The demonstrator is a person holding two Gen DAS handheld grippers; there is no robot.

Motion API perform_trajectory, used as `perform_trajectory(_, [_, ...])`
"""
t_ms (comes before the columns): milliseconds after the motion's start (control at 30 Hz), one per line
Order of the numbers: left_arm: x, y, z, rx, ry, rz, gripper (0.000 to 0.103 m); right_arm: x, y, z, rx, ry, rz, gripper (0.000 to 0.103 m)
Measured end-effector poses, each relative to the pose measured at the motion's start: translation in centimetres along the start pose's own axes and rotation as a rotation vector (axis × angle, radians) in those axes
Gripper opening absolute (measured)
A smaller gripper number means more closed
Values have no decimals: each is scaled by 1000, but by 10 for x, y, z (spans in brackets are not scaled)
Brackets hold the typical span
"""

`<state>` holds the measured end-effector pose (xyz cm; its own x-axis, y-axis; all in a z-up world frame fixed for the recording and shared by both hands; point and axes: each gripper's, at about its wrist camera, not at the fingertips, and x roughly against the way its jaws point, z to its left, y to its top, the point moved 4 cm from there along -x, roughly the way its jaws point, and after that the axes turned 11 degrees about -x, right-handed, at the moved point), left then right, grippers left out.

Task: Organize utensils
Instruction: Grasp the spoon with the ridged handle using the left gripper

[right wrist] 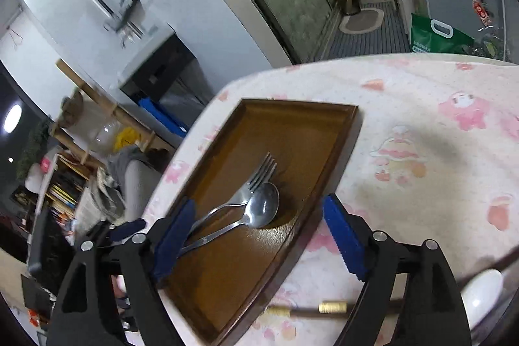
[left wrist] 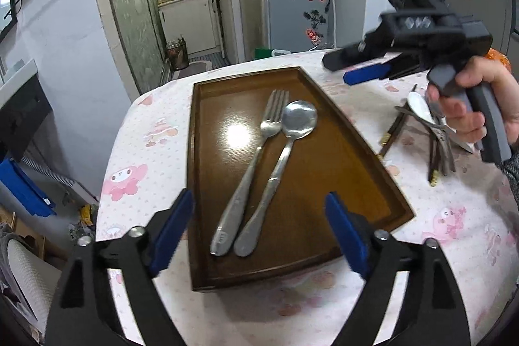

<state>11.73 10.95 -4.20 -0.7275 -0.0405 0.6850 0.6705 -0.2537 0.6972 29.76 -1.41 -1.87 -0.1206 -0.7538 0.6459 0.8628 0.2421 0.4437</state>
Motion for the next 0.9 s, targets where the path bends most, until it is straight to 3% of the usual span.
perform_trajectory(167, [14, 8, -25, -18, -57, -52, 93, 66, -8, -20, 5, -10, -73, 85])
perform_trajectory(333, [22, 21, -63, -61, -137, -104, 96, 136, -26, -68, -37, -77, -149, 87])
perform_trajectory(500, [15, 32, -101, -82, -206, -121, 97, 167, -52, -111, -100, -108, -165, 88])
perform_trajectory(700, [-6, 39, -134, -113, -244, -91, 97, 177, -78, -141, -130, -126, -152, 87])
perform_trajectory(733, [-9, 41, -140, -116, -256, -86, 97, 177, -79, -144, -121, -142, -160, 74])
perform_trajectory(833, [-14, 45, -150, -124, -266, -81, 97, 168, -79, -155, -142, -177, -143, 51])
perform_trajectory(900, [-16, 48, -156, -126, -276, -82, 97, 161, -78, -164, -160, -190, -128, 49])
